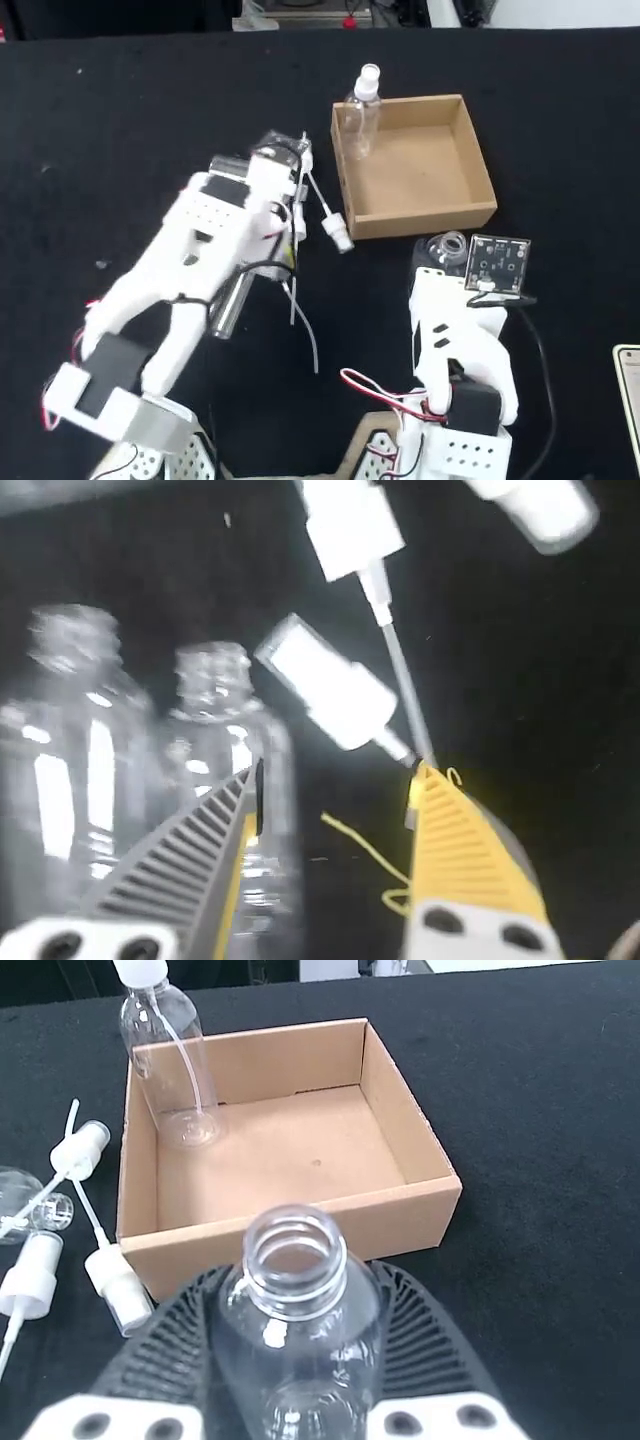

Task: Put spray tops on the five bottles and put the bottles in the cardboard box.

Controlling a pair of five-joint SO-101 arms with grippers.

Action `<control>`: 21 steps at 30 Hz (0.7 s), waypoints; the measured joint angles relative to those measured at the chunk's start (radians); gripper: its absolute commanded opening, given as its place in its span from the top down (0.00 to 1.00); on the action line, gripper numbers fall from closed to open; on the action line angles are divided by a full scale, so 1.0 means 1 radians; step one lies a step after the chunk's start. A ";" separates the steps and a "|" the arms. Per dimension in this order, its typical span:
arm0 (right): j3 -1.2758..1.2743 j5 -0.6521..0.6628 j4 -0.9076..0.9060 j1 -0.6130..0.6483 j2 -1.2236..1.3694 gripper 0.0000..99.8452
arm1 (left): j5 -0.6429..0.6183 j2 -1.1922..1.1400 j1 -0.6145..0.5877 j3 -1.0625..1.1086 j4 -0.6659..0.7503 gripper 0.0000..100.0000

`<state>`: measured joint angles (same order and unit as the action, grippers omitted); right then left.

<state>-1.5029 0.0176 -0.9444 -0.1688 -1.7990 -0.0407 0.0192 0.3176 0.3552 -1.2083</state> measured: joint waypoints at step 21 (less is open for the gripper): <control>0.000 0.000 0.000 0.000 0.000 0.98 | -0.520 -0.173 0.012 0.000 0.181 0.76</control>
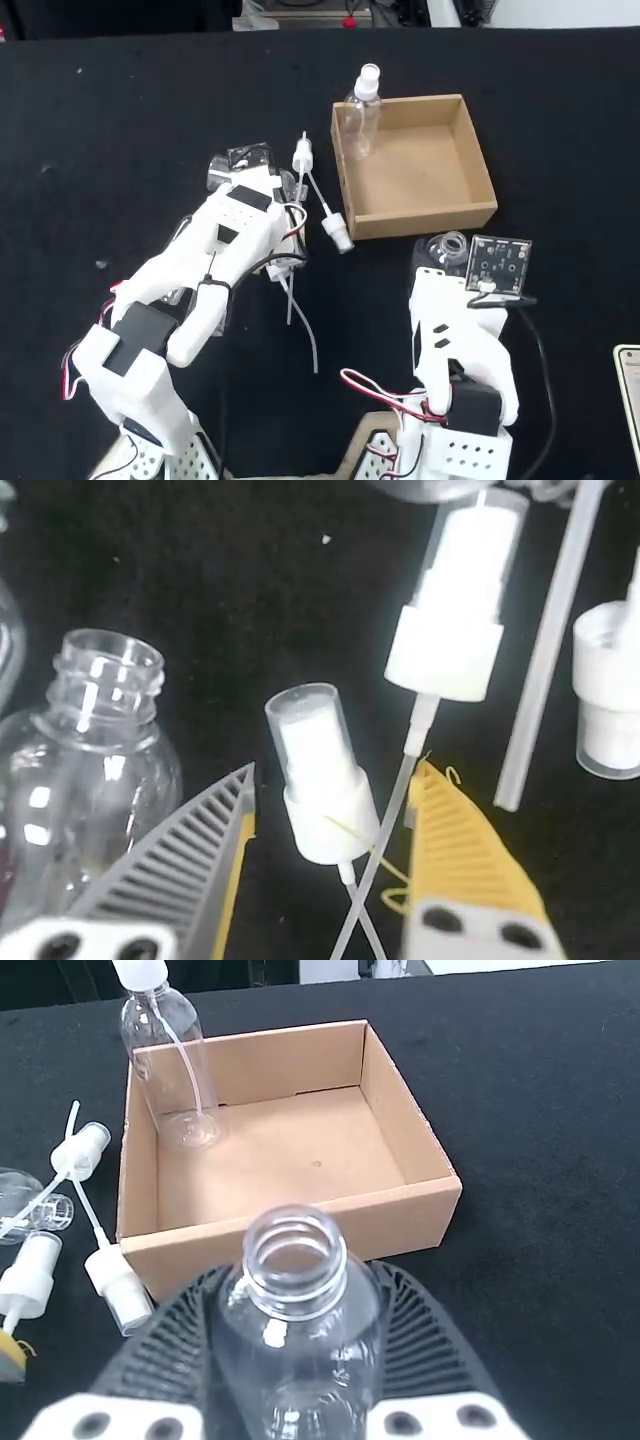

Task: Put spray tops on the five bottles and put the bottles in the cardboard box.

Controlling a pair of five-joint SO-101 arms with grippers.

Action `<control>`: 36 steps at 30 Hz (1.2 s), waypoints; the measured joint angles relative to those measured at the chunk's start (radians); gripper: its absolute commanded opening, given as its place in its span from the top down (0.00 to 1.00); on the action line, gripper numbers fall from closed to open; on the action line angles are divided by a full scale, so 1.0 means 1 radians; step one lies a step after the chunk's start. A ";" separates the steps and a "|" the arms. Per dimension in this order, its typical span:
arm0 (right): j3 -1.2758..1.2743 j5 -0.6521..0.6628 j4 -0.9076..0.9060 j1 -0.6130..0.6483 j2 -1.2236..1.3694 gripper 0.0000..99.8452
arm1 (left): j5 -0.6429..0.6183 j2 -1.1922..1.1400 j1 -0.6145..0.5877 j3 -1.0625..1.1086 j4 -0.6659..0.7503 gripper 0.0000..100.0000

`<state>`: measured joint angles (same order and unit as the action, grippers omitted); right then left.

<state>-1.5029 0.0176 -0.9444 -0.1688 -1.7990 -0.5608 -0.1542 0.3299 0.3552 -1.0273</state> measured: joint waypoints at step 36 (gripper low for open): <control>0.000 0.000 0.000 0.000 0.000 0.98 | -0.006 -0.014 0.049 0.000 0.003 0.88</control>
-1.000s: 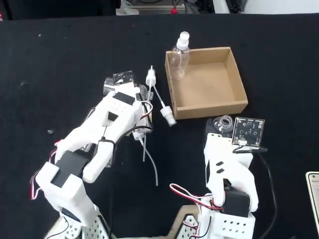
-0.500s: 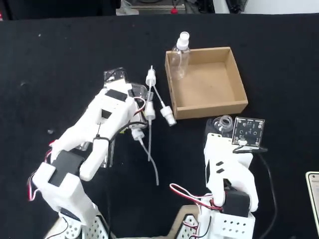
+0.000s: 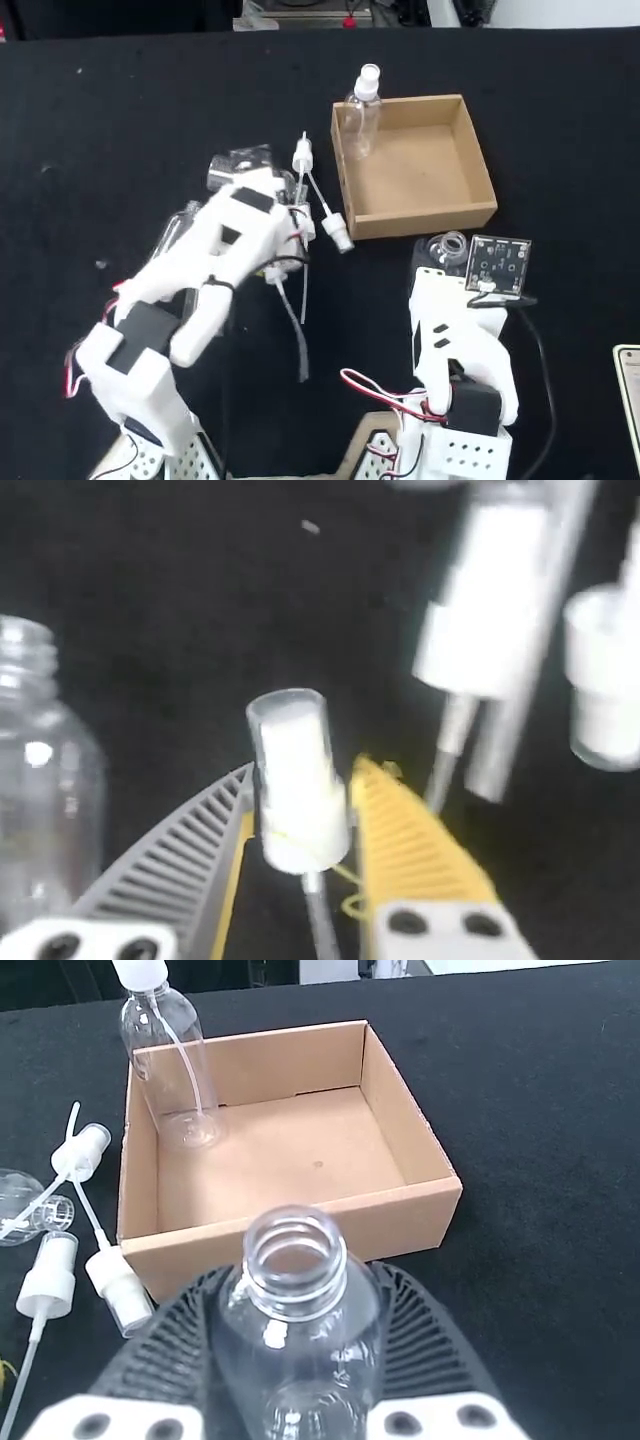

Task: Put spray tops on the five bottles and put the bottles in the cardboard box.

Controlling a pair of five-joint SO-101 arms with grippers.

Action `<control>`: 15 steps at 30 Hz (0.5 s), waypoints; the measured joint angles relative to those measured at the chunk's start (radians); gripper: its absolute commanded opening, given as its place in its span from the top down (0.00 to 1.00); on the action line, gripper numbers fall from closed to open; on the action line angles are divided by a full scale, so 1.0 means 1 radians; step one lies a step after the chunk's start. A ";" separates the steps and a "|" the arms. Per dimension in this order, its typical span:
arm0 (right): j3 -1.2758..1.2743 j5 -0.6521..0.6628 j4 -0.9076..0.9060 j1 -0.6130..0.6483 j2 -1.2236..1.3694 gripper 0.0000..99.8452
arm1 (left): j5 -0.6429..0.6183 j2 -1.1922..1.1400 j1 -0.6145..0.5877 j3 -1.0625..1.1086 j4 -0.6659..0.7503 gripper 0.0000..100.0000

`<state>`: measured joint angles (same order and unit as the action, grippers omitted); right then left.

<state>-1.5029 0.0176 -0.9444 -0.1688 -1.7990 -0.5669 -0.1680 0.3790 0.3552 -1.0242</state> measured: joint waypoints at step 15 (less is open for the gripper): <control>0.000 0.000 0.000 0.000 0.000 0.98 | 0.410 -0.009 -0.077 -0.031 -0.101 0.71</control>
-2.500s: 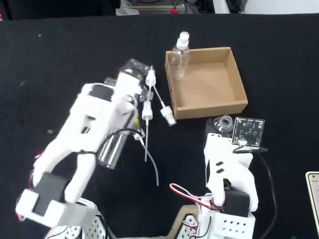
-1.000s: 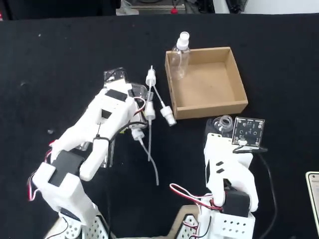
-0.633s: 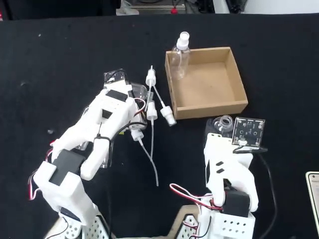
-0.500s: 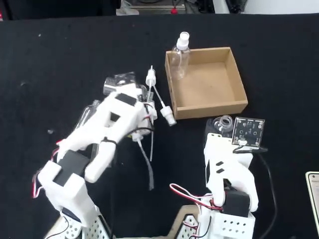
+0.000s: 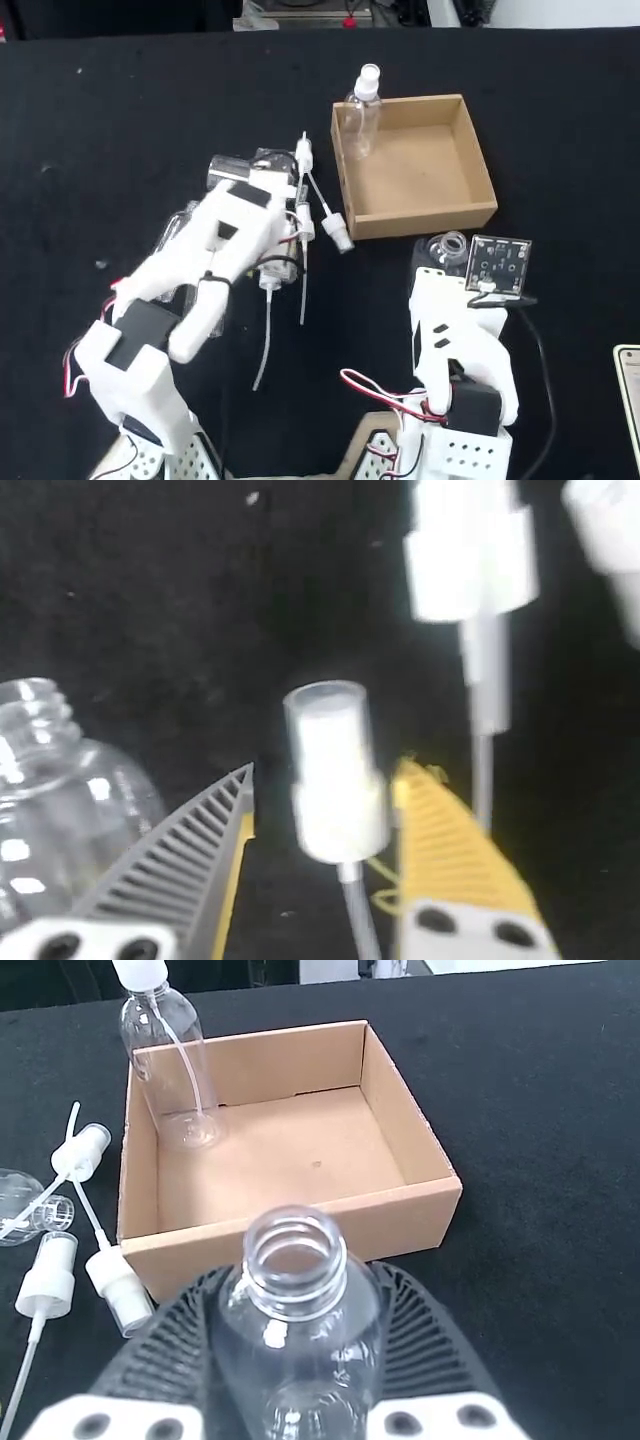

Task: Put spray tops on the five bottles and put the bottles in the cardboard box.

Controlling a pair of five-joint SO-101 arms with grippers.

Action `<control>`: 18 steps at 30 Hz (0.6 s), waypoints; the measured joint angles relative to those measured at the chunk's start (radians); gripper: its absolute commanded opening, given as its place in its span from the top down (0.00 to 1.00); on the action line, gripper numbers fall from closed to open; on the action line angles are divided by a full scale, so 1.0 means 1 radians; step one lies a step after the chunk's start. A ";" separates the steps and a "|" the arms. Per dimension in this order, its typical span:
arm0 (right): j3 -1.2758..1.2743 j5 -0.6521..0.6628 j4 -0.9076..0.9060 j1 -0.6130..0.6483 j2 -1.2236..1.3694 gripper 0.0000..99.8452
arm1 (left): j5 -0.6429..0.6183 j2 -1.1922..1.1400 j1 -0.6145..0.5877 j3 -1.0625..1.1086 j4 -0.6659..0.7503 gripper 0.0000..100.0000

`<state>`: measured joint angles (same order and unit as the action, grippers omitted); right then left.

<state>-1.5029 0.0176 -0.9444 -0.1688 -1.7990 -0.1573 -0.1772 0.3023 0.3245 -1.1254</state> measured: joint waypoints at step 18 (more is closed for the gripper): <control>0.000 0.000 0.000 0.000 0.000 0.98 | 0.092 -0.005 0.035 0.017 0.040 0.87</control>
<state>-1.5029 0.0176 -0.9444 -0.1688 -1.7990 -0.0652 -0.1818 0.3376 0.3414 -1.0856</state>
